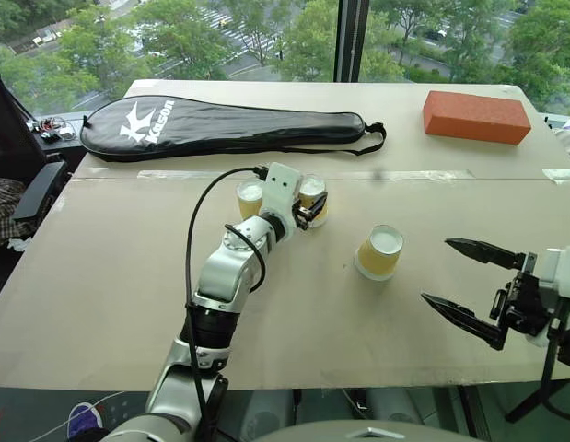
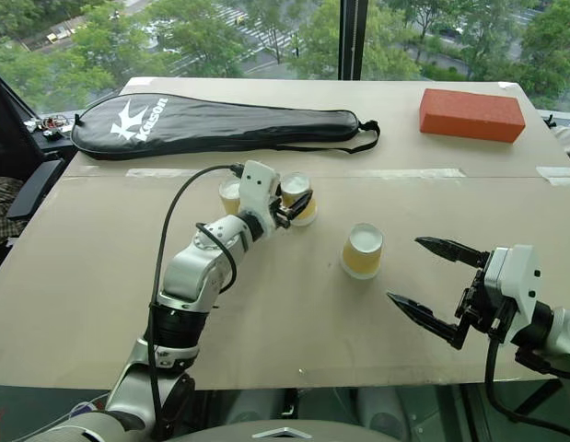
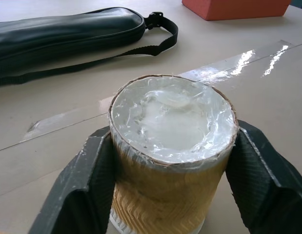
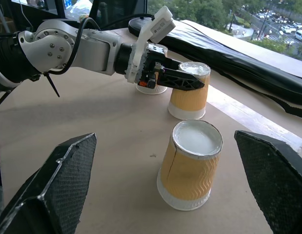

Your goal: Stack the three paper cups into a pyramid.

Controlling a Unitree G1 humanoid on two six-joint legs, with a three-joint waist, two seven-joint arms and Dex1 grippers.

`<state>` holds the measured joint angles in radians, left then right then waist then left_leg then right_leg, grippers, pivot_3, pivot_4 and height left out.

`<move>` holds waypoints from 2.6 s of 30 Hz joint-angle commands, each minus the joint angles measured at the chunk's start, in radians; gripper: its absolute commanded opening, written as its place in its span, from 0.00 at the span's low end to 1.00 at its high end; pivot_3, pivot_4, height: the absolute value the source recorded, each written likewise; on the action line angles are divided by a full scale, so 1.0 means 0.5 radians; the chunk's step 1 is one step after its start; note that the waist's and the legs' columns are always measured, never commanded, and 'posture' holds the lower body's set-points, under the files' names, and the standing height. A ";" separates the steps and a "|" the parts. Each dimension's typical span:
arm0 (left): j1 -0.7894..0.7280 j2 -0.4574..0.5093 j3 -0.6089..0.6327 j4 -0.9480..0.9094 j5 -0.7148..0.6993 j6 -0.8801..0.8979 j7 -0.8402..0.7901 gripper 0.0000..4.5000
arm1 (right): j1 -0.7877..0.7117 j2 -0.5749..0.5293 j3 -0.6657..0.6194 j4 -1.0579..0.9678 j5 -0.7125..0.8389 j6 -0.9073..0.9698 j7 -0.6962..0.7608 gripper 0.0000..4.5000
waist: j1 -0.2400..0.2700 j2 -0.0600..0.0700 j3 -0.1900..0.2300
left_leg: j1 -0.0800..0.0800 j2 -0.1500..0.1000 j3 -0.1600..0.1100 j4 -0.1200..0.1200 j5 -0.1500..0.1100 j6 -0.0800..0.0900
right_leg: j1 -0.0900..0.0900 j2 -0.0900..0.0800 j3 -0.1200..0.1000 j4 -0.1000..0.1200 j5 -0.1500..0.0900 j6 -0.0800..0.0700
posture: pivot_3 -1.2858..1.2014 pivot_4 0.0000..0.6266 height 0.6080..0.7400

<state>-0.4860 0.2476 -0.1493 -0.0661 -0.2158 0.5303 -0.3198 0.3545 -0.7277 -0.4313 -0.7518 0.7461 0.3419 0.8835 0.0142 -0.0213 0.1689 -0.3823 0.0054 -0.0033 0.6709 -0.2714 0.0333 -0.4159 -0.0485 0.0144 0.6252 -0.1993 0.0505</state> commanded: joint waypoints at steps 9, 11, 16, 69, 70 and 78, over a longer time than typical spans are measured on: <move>0.247 0.398 0.255 -0.530 -0.842 0.175 -1.048 0.55 | -0.055 0.050 0.069 0.030 -0.091 -0.107 0.004 1.00 | -0.007 0.002 0.000 | 0.001 0.005 0.001 0.000 0.000 0.000 | 0.000 -0.001 0.000 0.000 -0.001 0.000 | 0.52 0.24 1.00; 0.294 0.493 0.245 -0.555 -0.883 0.186 -1.159 0.55 | -0.056 0.063 0.089 0.042 -0.117 -0.127 0.009 1.00 | -0.006 0.003 -0.001 | 0.002 0.005 0.001 -0.001 0.000 0.000 | 0.000 0.000 0.000 0.001 -0.001 0.000 | 0.52 0.24 1.00; 0.352 0.570 0.162 -0.538 -0.810 0.122 -1.259 0.55 | -0.045 0.081 0.130 0.033 -0.165 -0.157 0.001 1.00 | 0.002 0.003 -0.001 | 0.001 0.004 0.000 0.001 0.000 0.000 | 0.000 -0.002 -0.001 0.001 -0.005 0.006 | 0.52 0.24 1.00; 0.119 0.261 -0.238 0.128 -0.162 -0.391 -1.315 0.55 | 0.090 -0.116 -0.174 0.245 -0.123 -0.188 0.318 1.00 | 0.004 0.005 -0.005 | 0.004 0.002 0.001 0.003 0.000 0.000 | 0.005 -0.003 0.001 0.000 -0.005 0.007 | 0.52 0.24 1.00; 0.113 0.255 -0.238 0.135 -0.159 -0.393 -1.316 0.55 | 0.086 -0.121 -0.183 0.258 -0.119 -0.189 0.333 1.00 | 0.005 0.005 -0.005 | 0.004 0.002 0.001 0.003 0.000 0.000 | 0.005 -0.003 0.001 0.000 -0.005 0.007 | 0.52 0.24 1.00; 0.135 0.262 -0.210 0.117 -0.172 -0.392 -1.350 0.83 | 0.062 -0.115 -0.200 0.299 -0.123 -0.199 0.374 1.00 | 0.002 0.006 -0.005 | 0.004 0.002 0.001 0.003 0.000 0.000 | 0.006 -0.004 0.001 0.000 -0.005 0.007 | 0.52 0.24 1.00</move>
<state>-0.4253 0.3773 -0.2466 -0.0045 -0.3051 0.3389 -0.9879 0.3866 -0.7799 -0.4913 -0.5905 0.6709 0.2578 1.0627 0.0153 -0.0185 0.1666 -0.3804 0.0064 -0.0029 0.6723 -0.2713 0.0335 -0.4132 -0.0502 0.0151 0.6254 -0.2019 0.0541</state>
